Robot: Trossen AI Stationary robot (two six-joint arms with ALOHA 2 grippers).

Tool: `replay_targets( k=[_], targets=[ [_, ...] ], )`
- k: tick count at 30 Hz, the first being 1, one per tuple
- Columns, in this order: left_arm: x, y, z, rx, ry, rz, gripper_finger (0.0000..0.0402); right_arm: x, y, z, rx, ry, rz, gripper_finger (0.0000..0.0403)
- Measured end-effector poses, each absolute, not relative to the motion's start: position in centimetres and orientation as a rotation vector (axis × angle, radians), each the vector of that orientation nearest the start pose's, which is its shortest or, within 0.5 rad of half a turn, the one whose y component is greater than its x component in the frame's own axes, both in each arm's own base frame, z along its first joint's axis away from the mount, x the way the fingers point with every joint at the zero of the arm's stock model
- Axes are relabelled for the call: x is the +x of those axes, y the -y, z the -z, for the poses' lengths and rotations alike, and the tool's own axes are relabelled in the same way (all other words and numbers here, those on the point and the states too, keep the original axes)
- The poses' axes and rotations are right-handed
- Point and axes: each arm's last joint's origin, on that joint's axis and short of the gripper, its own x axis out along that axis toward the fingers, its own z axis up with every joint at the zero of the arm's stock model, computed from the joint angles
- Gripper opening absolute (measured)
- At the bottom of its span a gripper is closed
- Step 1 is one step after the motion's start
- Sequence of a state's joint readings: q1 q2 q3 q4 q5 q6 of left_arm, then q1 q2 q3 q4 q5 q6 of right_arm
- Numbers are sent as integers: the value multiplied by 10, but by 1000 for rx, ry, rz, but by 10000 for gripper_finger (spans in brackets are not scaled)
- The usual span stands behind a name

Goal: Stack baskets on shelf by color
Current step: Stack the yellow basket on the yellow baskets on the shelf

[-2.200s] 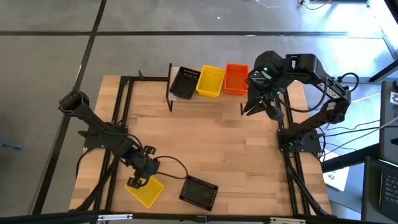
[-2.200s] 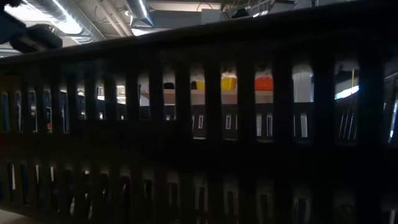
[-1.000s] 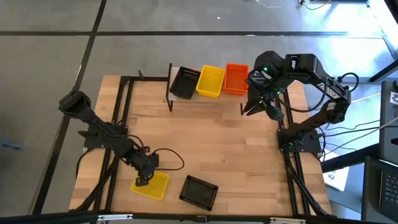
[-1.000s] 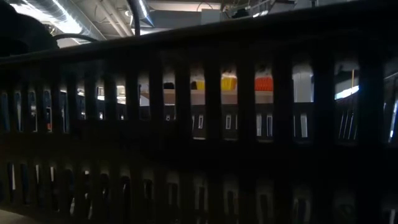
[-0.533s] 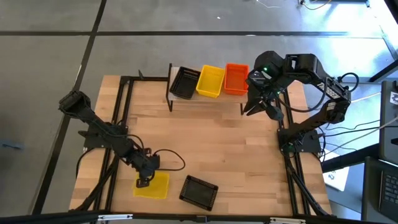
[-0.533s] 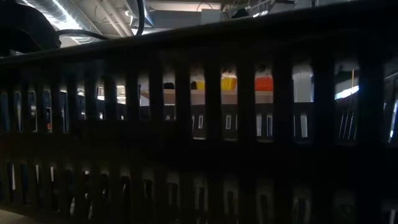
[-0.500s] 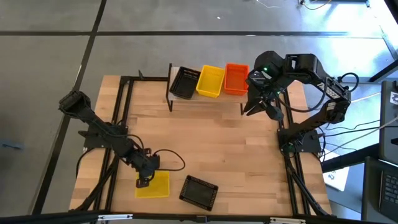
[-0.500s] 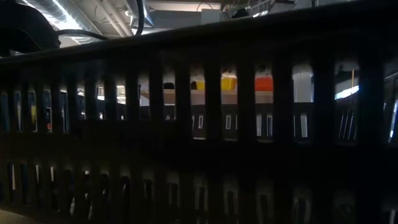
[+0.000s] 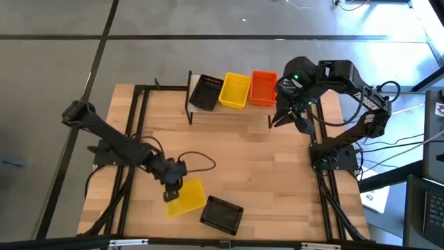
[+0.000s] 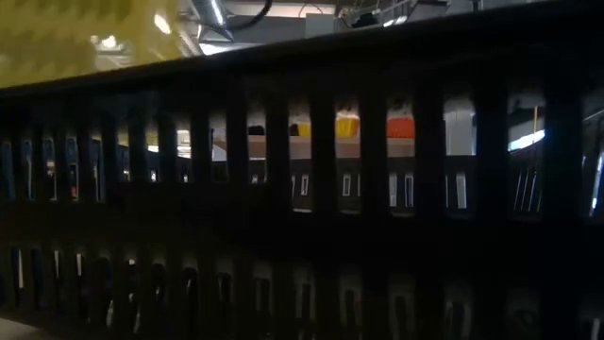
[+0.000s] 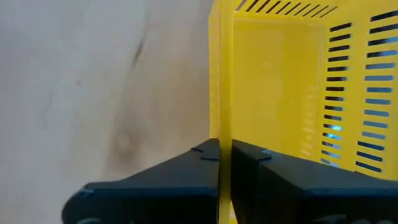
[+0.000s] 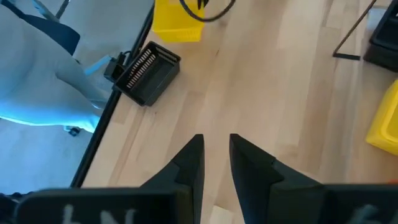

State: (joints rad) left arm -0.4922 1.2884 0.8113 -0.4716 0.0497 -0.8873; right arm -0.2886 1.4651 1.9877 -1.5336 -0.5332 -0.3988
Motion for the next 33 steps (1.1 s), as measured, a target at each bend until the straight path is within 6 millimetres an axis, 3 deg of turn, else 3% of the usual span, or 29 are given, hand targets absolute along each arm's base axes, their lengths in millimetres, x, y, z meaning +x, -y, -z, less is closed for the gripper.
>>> replay_targets(
  k=[11,21,26,33],
  targets=[
    [226,65,-320,-545,-920,-240,0,221,54,-462,-49,-879,-270,73],
    [238,-13,-410,-556,-481,-577,0,222,57,-462,-89,-901,-198,73],
    [251,-64,-433,-628,-277,-701,0,222,57,-462,-93,-903,-193,73],
    [284,-118,-422,-702,-296,-671,0,221,64,-461,-187,-976,25,73]
  ],
)
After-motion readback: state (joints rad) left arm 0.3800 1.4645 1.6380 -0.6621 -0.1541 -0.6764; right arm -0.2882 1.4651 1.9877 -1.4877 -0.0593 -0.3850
